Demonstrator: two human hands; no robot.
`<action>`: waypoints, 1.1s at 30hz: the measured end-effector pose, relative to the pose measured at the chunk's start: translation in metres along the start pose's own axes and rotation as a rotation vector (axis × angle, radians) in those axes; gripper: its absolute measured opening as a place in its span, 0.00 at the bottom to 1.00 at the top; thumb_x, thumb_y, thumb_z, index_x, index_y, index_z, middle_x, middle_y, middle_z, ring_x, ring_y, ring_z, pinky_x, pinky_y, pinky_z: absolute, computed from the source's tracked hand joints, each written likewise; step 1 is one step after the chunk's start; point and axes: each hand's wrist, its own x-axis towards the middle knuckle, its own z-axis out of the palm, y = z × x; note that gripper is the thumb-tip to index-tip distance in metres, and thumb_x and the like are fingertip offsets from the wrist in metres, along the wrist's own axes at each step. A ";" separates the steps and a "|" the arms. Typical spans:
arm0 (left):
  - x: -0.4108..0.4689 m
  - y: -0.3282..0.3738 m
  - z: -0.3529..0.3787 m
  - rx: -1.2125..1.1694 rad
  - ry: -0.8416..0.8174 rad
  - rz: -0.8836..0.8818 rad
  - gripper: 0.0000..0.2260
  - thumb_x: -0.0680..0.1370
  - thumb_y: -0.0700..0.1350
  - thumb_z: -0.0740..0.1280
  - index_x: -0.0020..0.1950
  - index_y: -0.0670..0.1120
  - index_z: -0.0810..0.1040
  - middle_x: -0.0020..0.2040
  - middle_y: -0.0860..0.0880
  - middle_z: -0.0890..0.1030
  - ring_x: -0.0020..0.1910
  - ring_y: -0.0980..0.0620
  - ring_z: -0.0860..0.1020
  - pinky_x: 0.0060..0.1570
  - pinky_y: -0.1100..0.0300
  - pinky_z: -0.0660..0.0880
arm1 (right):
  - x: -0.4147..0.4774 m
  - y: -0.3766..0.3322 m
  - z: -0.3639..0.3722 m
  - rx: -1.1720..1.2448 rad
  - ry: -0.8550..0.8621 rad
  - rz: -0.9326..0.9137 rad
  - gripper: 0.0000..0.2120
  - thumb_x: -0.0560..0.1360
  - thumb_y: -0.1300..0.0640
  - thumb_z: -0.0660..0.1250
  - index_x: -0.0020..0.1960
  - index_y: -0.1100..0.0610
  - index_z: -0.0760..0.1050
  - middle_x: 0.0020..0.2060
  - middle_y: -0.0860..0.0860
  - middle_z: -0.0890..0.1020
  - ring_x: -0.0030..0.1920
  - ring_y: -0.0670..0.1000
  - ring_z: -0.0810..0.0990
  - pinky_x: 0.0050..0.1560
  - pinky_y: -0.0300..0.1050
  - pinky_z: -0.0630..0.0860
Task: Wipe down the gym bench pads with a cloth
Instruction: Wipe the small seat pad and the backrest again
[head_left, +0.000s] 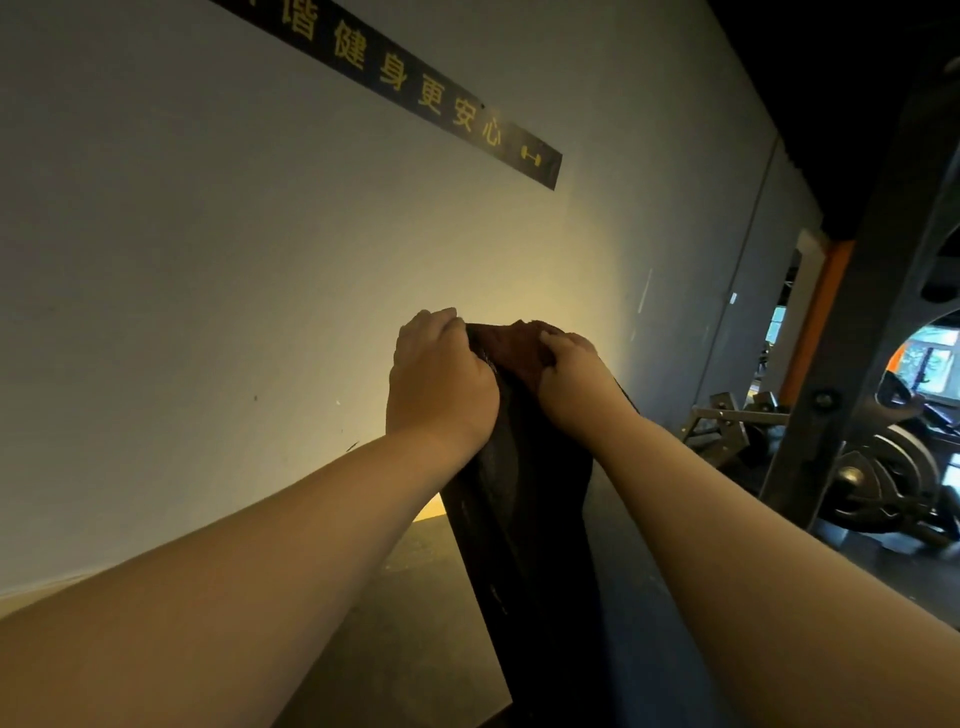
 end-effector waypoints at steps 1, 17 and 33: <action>0.001 0.002 -0.001 0.076 -0.018 0.024 0.21 0.83 0.43 0.56 0.76 0.41 0.66 0.75 0.45 0.67 0.75 0.46 0.61 0.76 0.52 0.58 | 0.000 -0.003 0.001 -0.011 0.001 0.003 0.24 0.82 0.62 0.58 0.78 0.56 0.64 0.78 0.53 0.60 0.76 0.58 0.62 0.78 0.53 0.57; 0.013 0.029 0.015 0.690 -0.387 0.382 0.26 0.82 0.48 0.54 0.78 0.40 0.59 0.79 0.40 0.57 0.79 0.42 0.52 0.78 0.42 0.44 | -0.002 0.036 -0.001 0.146 0.039 0.095 0.15 0.76 0.64 0.58 0.61 0.58 0.75 0.63 0.54 0.74 0.57 0.53 0.74 0.59 0.47 0.72; 0.004 0.029 0.010 0.575 -0.356 0.387 0.22 0.84 0.48 0.51 0.78 0.49 0.66 0.80 0.48 0.59 0.80 0.49 0.53 0.79 0.49 0.45 | -0.085 0.025 0.004 0.195 -0.014 -0.151 0.10 0.81 0.55 0.60 0.62 0.51 0.72 0.55 0.41 0.73 0.53 0.40 0.73 0.53 0.34 0.69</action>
